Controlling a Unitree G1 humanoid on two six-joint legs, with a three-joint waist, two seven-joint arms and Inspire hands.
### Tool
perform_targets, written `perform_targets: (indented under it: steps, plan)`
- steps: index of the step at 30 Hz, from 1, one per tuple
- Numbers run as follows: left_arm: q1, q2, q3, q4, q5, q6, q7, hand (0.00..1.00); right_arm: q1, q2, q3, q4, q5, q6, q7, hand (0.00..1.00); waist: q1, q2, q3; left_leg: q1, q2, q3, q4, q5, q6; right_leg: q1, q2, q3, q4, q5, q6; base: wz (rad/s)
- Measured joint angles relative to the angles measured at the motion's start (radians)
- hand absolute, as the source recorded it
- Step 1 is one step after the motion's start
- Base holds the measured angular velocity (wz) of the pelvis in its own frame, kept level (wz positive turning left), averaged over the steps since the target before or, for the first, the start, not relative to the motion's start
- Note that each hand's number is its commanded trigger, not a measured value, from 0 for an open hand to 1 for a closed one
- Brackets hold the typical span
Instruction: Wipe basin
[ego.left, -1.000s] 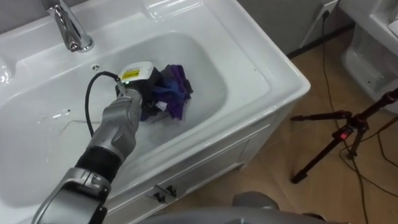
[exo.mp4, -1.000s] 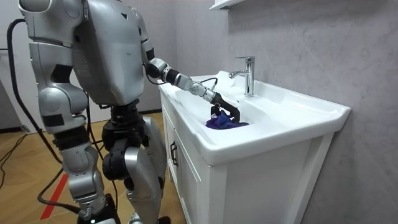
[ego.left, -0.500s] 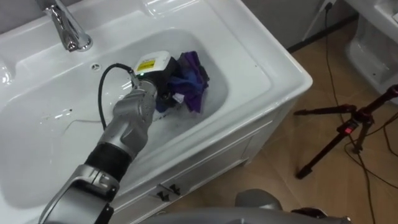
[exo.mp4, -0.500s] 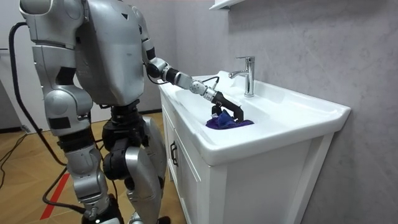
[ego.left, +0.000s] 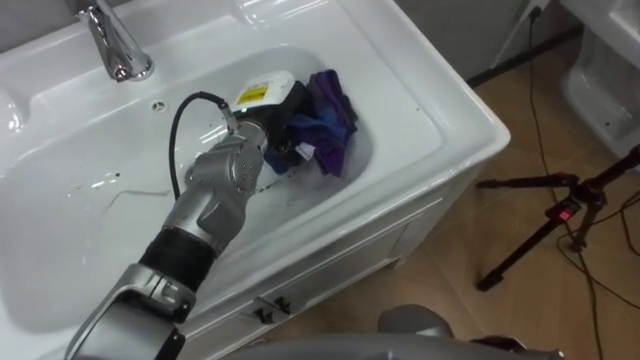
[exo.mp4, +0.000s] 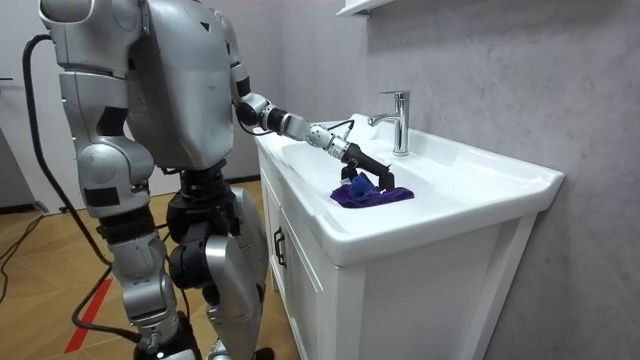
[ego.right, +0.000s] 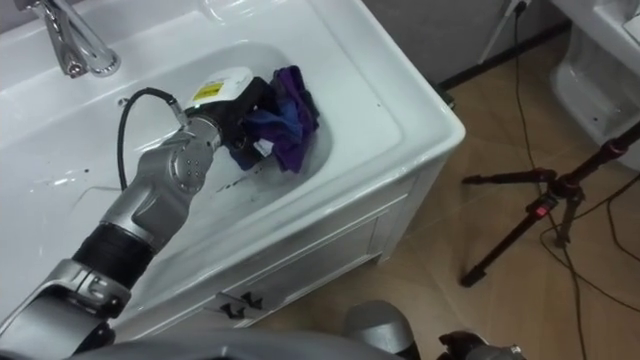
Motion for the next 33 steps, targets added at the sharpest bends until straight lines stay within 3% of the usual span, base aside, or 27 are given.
perform_targets:
  steps: [4,10,12,16,22,24,27,29,32,33]
  plan:
    - [0.001,-0.006,0.005,0.027,0.0,-0.007,0.003,1.0,0.013,0.001,-0.002,-0.002,-0.001,0.022,0.007,0.0,0.004,-0.005,0.0027,0.016,-0.001,0.004,-0.006,0.0,-0.001,0.015,0.001,0.004,-0.011,0.0,0.0,-0.03]
    - [0.035,-0.014,0.06,0.153,-0.008,-0.097,0.081,1.0,0.051,-0.001,-0.049,-0.08,-0.003,0.056,0.019,0.0,0.037,-0.02,-0.0015,0.045,-0.001,0.022,-0.014,-0.002,-0.005,0.03,0.003,0.019,-0.007,-0.002,0.001,-0.11]
    - [0.044,-0.018,0.092,0.192,0.001,-0.119,0.089,1.0,0.074,0.004,-0.086,-0.121,-0.016,0.055,0.025,0.0,0.055,-0.032,-0.0094,0.057,0.001,0.03,-0.013,-0.003,-0.007,0.031,0.003,0.023,0.003,-0.006,-0.001,-0.13]
    - [0.043,-0.019,0.13,0.264,0.0,-0.138,0.09,1.0,0.092,0.005,-0.091,-0.129,-0.019,0.077,0.027,0.0,0.084,-0.041,-0.015,0.077,0.004,0.031,-0.017,-0.003,-0.012,0.049,0.01,0.034,-0.003,-0.003,-0.005,-0.11]
    - [0.069,-0.019,0.229,0.32,0.001,-0.141,0.089,1.0,0.095,0.007,-0.135,-0.121,-0.046,0.13,0.029,0.0,0.087,-0.026,-0.0281,0.09,0.007,0.03,-0.019,-0.004,-0.015,0.061,0.017,0.043,-0.009,0.0,-0.007,-0.05]
    - [0.074,-0.01,0.271,0.349,0.001,-0.146,0.099,1.0,0.095,0.009,-0.158,-0.12,-0.074,0.134,0.03,0.0,0.092,-0.026,-0.0285,0.097,0.007,0.03,-0.024,-0.002,-0.02,0.065,0.02,0.043,-0.008,0.001,-0.011,-0.14]
    - [0.091,0.026,0.314,0.388,0.006,-0.146,0.138,1.0,0.096,0.008,-0.189,-0.121,-0.083,0.153,0.031,0.0,0.112,-0.029,-0.0305,0.105,0.008,0.028,-0.035,0.006,-0.03,0.068,0.026,0.049,-0.014,0.006,-0.019,-0.1]
    - [0.139,0.056,0.374,0.389,0.061,-0.146,0.193,1.0,0.1,0.008,-0.229,-0.129,-0.084,0.153,0.027,0.0,0.125,-0.031,-0.0332,0.106,0.01,0.025,-0.043,0.011,-0.038,0.067,0.031,0.051,-0.016,0.006,-0.025,-0.03]
    - [0.201,0.111,0.409,0.394,0.111,-0.143,0.279,1.0,0.114,0.005,-0.242,-0.166,-0.084,0.152,0.021,0.0,0.146,-0.029,-0.0445,0.103,0.02,0.025,-0.042,0.018,-0.049,0.068,0.04,0.039,-0.037,0.015,-0.037,-0.02]
    - [0.209,0.116,0.415,0.394,0.119,-0.141,0.29,1.0,0.115,0.003,-0.242,-0.174,-0.084,0.151,0.017,0.0,0.149,-0.027,-0.0468,0.102,0.022,0.024,-0.041,0.019,-0.051,0.07,0.04,0.033,-0.04,0.016,-0.039,0.0]
